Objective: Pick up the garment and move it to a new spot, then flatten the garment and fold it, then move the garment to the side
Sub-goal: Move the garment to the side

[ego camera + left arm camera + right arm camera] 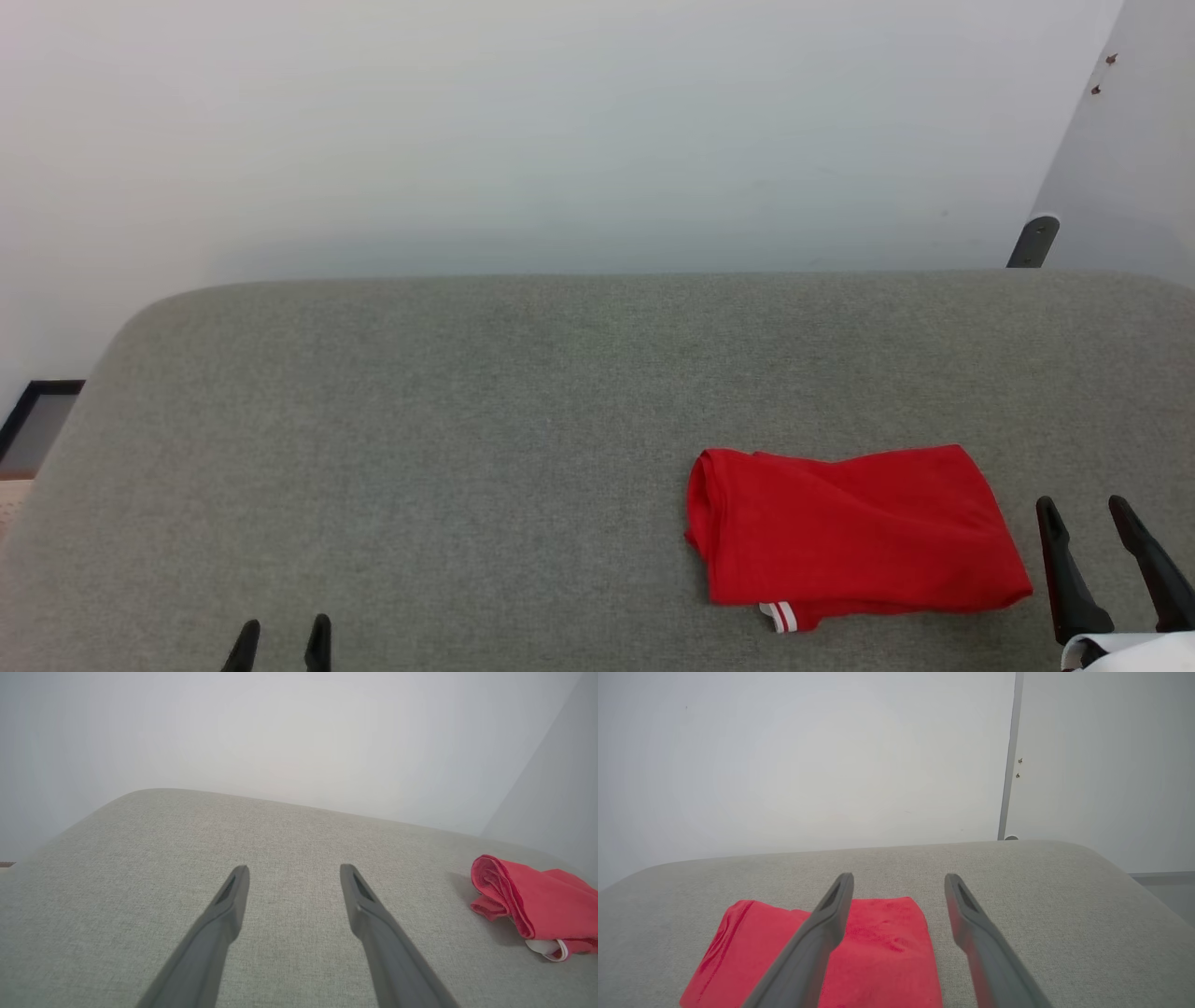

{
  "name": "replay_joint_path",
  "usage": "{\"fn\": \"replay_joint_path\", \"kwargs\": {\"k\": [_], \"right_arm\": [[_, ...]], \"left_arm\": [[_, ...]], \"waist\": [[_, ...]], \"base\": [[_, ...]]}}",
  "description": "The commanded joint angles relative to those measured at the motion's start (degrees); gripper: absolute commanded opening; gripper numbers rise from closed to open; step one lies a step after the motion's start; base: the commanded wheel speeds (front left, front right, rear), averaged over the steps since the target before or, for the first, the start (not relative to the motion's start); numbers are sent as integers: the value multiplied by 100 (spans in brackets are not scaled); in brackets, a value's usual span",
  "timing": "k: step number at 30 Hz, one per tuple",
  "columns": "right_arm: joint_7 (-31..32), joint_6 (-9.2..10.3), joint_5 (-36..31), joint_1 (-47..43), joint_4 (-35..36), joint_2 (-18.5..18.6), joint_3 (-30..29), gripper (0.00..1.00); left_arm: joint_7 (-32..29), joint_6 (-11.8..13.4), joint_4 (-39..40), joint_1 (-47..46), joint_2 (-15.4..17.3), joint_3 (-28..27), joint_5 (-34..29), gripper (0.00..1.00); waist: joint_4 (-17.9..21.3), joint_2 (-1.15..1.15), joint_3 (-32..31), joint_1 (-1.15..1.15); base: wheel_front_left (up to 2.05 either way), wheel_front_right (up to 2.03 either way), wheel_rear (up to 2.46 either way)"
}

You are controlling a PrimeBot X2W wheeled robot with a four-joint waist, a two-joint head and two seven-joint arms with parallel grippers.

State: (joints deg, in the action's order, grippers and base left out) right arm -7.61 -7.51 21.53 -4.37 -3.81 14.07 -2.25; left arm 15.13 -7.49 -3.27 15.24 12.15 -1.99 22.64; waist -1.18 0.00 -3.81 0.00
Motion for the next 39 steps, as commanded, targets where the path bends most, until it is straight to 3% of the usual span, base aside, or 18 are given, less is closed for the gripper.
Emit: {"fn": "replay_joint_path", "kwargs": {"k": [1, 11, 17, 18, 19, 23, 31, 34, 39], "right_arm": [[40, 4, -31, -117, 71, -37, -32, 100], [206, 4, -112, -122, 215, -51, -46, 100], [1044, 4, -108, 357, 76, 273, 124, 100], [1619, 4, 6, 591, -45, 487, 341, 100], [1619, 4, 6, 591, -45, 487, 341, 100], [3034, 4, 303, 1186, -316, 1028, 775, 100], [5364, 4, 1029, 2089, -886, 1517, 1034, 100], [5763, 4, 1092, 2325, -1118, 1529, 1070, 100], [5909, 4, 999, 2535, -1567, 1385, 1141, 100]], "left_arm": [[-4, 1, 19, 3, 9, 1, 30, 100], [-4, 1, 32, -40, -7, 41, 33, 100], [-5, 1, 12, -206, -93, 173, 78, 100], [-5, 1, -45, -289, -74, 308, 94, 100], [-5, 1, -45, -289, -74, 308, 94, 100], [-3, 1, -41, -572, 36, 638, 255, 100], [-4, 1, -127, -1237, 21, 935, 343, 100], [-4, 1, -176, -1458, 20, 1060, 367, 100], [-4, 1, -229, -1768, 31, 1154, 417, 100]], "waist": [[-5, 0, -1, 0], [-38, 0, 49, 0], [-100, 0, 193, 0], [-128, 0, 277, 0], [-128, 0, 277, 0], [-180, 0, 547, 0], [-415, 0, 1094, 0], [-488, 0, 1305, 0], [-544, 0, 1604, 0]], "base": [[0, 0, 0], [0, 0, 0], [0, 0, 0], [0, 0, 0], [0, 0, 0], [0, 0, 0], [0, 0, 0], [0, 0, 0], [0, 0, 0]]}}
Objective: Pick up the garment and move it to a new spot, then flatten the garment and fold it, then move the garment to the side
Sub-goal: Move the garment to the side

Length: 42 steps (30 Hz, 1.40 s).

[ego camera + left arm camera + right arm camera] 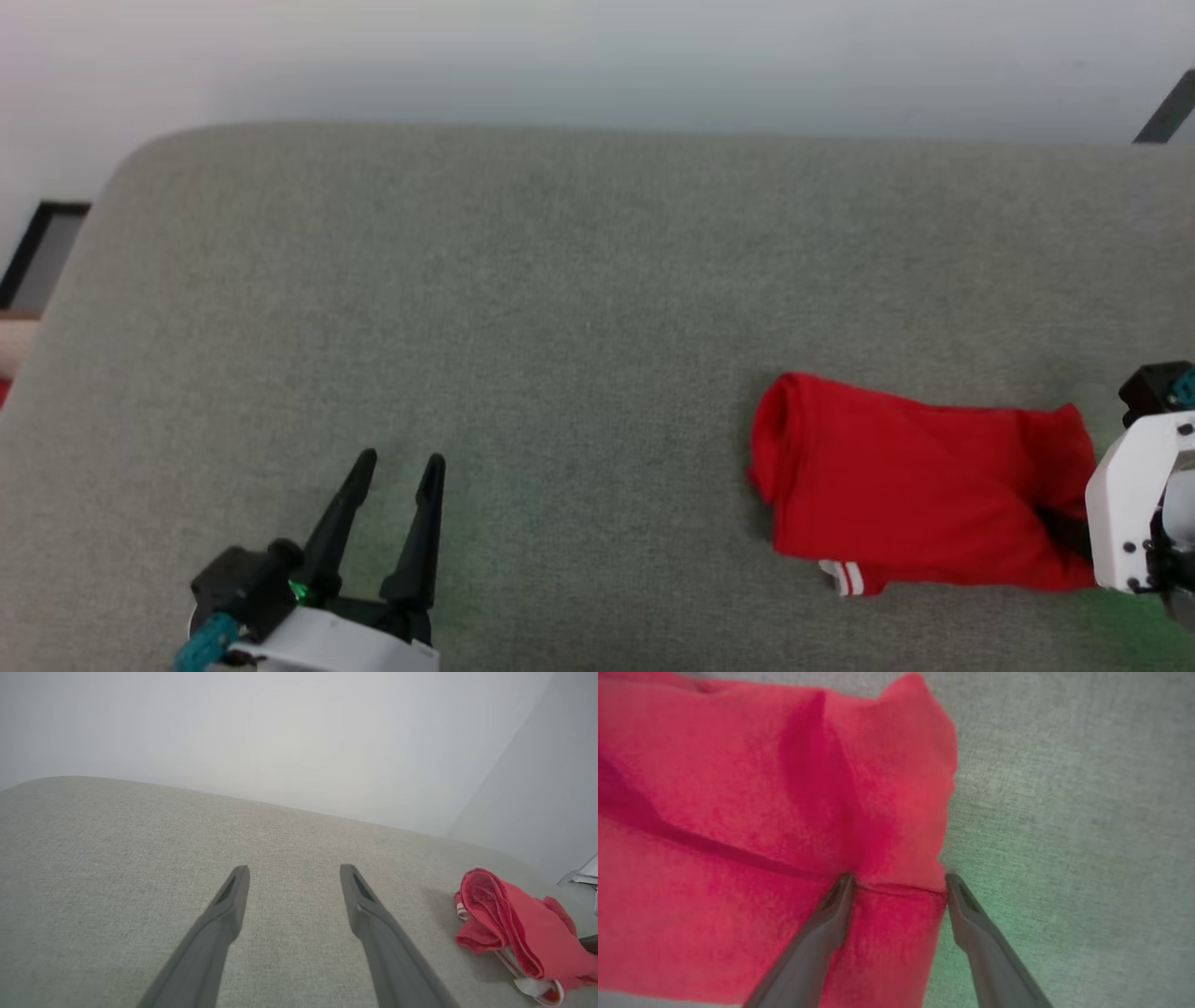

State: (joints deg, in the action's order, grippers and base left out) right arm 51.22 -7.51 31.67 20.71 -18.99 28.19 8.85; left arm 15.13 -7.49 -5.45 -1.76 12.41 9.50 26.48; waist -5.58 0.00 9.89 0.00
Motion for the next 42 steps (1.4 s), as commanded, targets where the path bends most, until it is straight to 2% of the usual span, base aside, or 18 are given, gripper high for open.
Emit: {"fn": "replay_joint_path", "kwargs": {"k": [1, 3, 4, 5, 6, 14, 19, 28, 34, 42], "right_arm": [[27, 4, -30, 36, -107, -71, 96, 100], [-58, 4, -26, 48, -191, -163, 184, 100], [-100, 4, -32, 64, -230, -200, 232, 80], [-172, 4, -38, 79, -244, -211, 292, 36], [-261, 4, -2, 100, -248, -246, 327, 0], [-1103, 13, 102, 356, -318, -196, 86, 0], [-1710, 6, 66, 525, -350, -142, -423, 0], [-2295, 5, -212, 926, -615, 94, -1439, 0], [-2655, 5, -768, 1547, -980, 243, -1856, 0], [-3372, 5, -1952, 2500, -1611, 428, -2133, 0]], "left_arm": [[-5, 1, -30, -115, 14, 24, 36, 100], [-5, 1, -60, -201, 45, 36, 76, 100], [-4, 1, -82, -232, 63, 46, 92, 100], [-5, 1, -105, -261, 79, 69, 89, 100], [-4, 1, -114, -290, 102, 74, 99, 100], [-4, 1, -8, -473, 282, 101, 112, 100], [-5, 1, 58, -768, 444, 281, 34, 100], [-5, 1, 209, -1843, 855, 865, -53, 100], [-4, 1, 361, -2812, 1213, 1420, -98, 100], [-5, 1, 577, -3747, 1410, 1764, -112, 100]], "waist": [[-101, 0, 276, 0], [-72, 0, 349, 0], [-44, 0, 375, 0], [-17, 0, 390, 0], [28, 0, 409, 0], [597, 0, 469, 0], [1075, 0, 632, 0], [1791, 0, 1278, 0], [1996, 0, 1858, 0], [1986, 0, 2359, 0]], "base": [[0, 0, 0], [0, 0, 0], [0, 0, 0], [0, 0, 0], [0, 0, 0], [0, 0, 0], [0, 0, 0], [0, 0, 0], [0, 0, 0], [0, 0, 0]]}}
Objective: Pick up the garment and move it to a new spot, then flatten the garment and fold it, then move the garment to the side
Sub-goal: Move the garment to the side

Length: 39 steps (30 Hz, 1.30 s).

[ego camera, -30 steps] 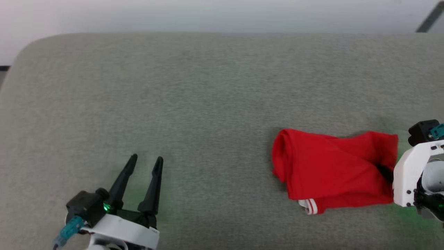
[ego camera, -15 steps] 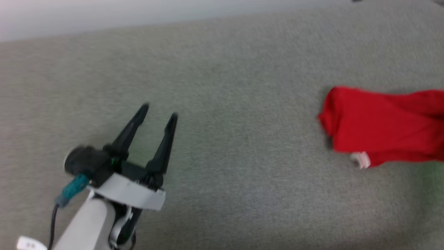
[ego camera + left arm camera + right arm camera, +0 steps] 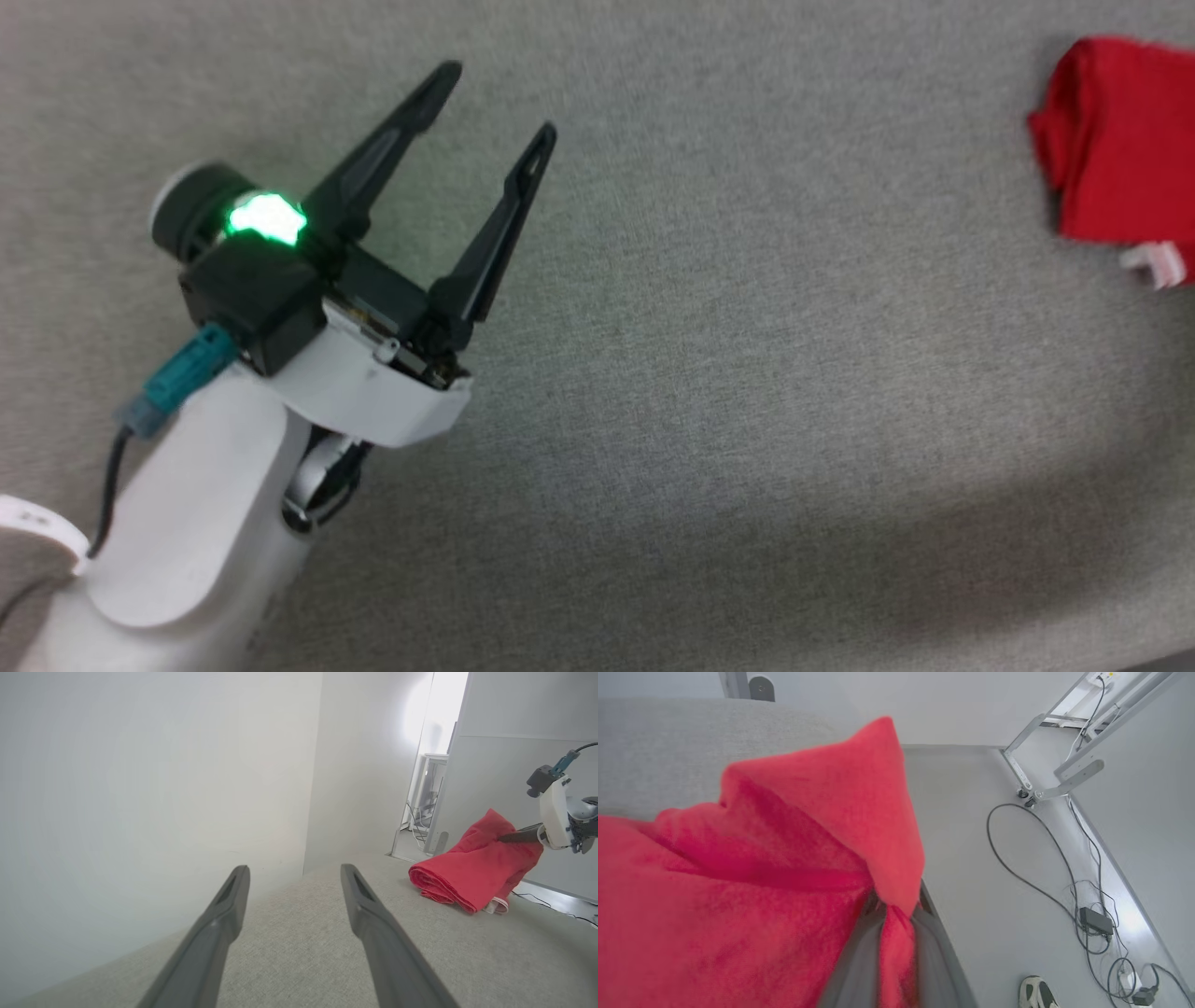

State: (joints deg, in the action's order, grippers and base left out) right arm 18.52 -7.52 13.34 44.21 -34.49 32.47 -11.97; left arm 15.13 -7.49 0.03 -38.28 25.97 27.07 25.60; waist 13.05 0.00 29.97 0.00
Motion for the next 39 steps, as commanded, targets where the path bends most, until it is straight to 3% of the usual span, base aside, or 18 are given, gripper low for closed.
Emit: {"fn": "replay_joint_path", "kwargs": {"k": [1, 10, 20, 21, 22, 23, 31, 39], "right_arm": [[-225, 6, -274, 266, -134, 8, -101, 0], [-1179, 7, -1528, 1052, -1055, 113, -374, 0], [-1726, 7, -2289, 1466, -1732, -11, -926, 1], [-1774, 7, -2383, 1496, -1788, -27, -984, 22], [-1826, 7, -2470, 1521, -1841, -54, -1037, 75], [-1881, 7, -2550, 1538, -1887, -64, -1089, 100], [-2228, 7, -2893, 1641, -2367, -80, -1091, 100], [-2853, 7, -2471, 1414, -2971, -387, -249, 100]], "left_arm": [[-5, 1, 48, -152, 81, 28, -26, 100], [-5, 1, 189, -376, 330, 97, 35, 100], [-5, 1, 226, -353, 421, 68, 48, 100], [-5, 1, 219, -343, 423, 58, 52, 100], [-5, 1, 211, -326, 421, 44, 52, 100], [-4, 1, 202, -304, 412, 38, 55, 100], [-4, 1, -3, 30, 131, -160, 78, 100], [-4, 1, -375, 929, -353, -536, 98, 100]], "waist": [[116, 0, 396, 0], [-23, 0, 667, 0], [-129, 0, 772, 0], [-133, 0, 773, 0], [-134, 0, 764, 0], [-138, 0, 744, 0], [-236, 0, 266, 0], [-574, 0, -631, 0]], "base": [[0, 0, 0], [0, 0, 0], [0, 0, 0], [0, 0, 0], [0, 0, 0], [0, 0, 0], [0, 0, 0], [0, 0, 0]]}}
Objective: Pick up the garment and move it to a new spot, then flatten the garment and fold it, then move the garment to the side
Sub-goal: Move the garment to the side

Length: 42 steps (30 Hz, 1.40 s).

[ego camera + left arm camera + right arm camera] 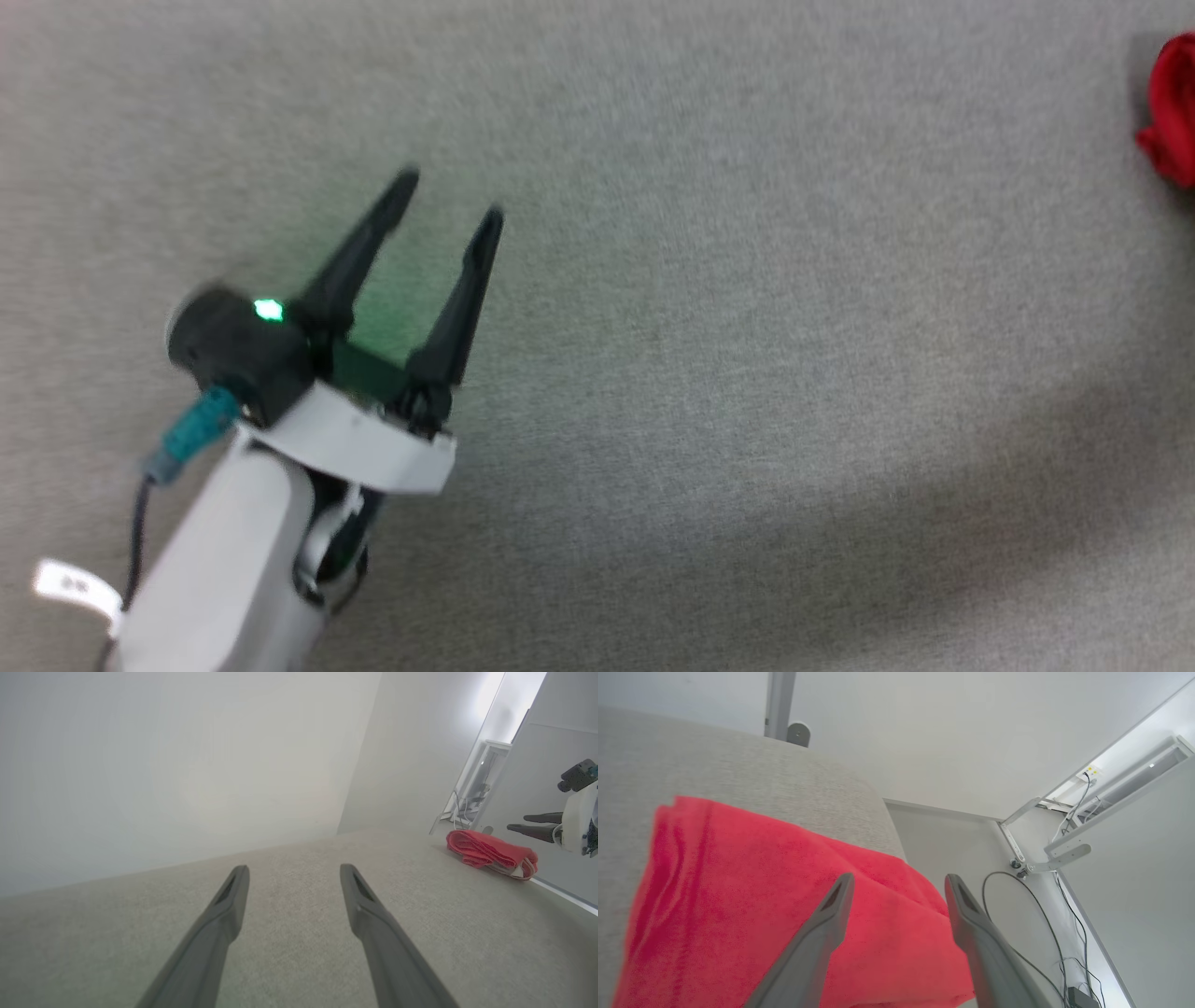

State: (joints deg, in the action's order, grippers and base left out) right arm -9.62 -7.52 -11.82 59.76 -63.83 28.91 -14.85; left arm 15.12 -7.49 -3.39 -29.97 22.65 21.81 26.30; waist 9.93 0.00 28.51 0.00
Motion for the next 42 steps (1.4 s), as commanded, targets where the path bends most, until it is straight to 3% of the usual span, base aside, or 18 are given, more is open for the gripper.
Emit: {"fn": "replay_joint_path", "kwargs": {"k": [1, 11, 22, 29, 42], "right_arm": [[-116, 7, 111, -176, -93, -90, 173, 100], [-529, 7, 1075, -968, -59, -913, 1574, 100], [-559, 7, 2555, -2721, 1283, -1421, 2718, 100], [-560, 7, 3093, -3536, 2319, -1428, 2686, 100], [-556, 7, 3022, -4862, 3605, -1446, 2358, 100]], "left_arm": [[-3, 1, -86, 218, -73, -51, 35, 100], [-3, 1, -637, 1421, -526, -636, -13, 100], [-2, 1, -1285, 2380, -777, -1340, -173, 100], [-3, 1, -1392, 2747, -801, -1571, -196, 100], [-3, 1, -1270, 3235, -751, -1699, -102, 100]], "waist": [[-311, 0, -591, 0], [-824, 0, -1647, 0], [-1240, 0, -2726, 0], [-1379, 0, -3016, 0], [-1476, 0, -3411, 0]], "base": [[0, 0, 0], [0, 0, 0], [0, 0, 0], [0, 0, 0], [0, 0, 0]]}}
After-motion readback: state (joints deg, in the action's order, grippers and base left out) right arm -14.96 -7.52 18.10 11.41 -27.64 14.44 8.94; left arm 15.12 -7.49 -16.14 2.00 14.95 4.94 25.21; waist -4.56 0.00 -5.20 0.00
